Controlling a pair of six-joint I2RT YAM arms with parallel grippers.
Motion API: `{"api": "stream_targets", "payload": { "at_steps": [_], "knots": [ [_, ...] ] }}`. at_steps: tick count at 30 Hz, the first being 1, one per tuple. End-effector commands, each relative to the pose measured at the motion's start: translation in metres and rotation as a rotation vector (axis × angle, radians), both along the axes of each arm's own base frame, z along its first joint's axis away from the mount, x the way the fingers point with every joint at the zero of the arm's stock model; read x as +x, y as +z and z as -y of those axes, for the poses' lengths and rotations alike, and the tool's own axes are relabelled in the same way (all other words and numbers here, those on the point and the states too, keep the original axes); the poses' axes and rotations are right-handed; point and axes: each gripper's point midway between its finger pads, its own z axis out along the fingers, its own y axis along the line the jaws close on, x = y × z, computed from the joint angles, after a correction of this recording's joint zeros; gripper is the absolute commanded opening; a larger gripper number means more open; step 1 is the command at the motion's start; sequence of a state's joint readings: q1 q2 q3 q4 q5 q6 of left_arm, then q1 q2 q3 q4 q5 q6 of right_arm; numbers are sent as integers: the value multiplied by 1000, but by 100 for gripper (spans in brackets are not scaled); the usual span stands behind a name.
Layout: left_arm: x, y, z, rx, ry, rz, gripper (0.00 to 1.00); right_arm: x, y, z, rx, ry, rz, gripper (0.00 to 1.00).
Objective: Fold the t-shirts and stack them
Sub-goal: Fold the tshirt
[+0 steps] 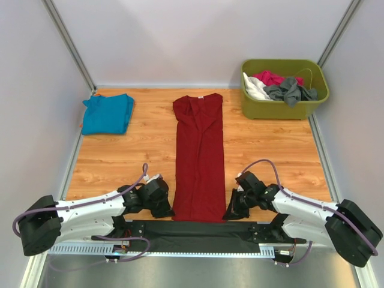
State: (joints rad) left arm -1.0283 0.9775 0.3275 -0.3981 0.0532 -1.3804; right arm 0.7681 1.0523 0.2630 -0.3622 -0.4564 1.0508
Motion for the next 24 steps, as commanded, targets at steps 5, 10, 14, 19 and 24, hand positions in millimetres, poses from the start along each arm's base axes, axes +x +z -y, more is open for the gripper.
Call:
{"api": "stream_targets", "payload": {
  "at_steps": [5,10,14,19,24],
  "knots": [
    [10,16,-11,72,13,65,0,13,16,7,-61,-15,88,0],
    [26,39,-9,69,32,146,0,30,36,1,-62,-19,139,0],
    [46,65,-11,91,55,222,0,55,62,-9,-44,-13,200,0],
    [82,99,-14,80,91,321,0,86,88,-6,-63,-9,278,0],
    [118,115,-12,177,43,394,0,119,109,-2,-76,-23,336,0]
  ]
}}
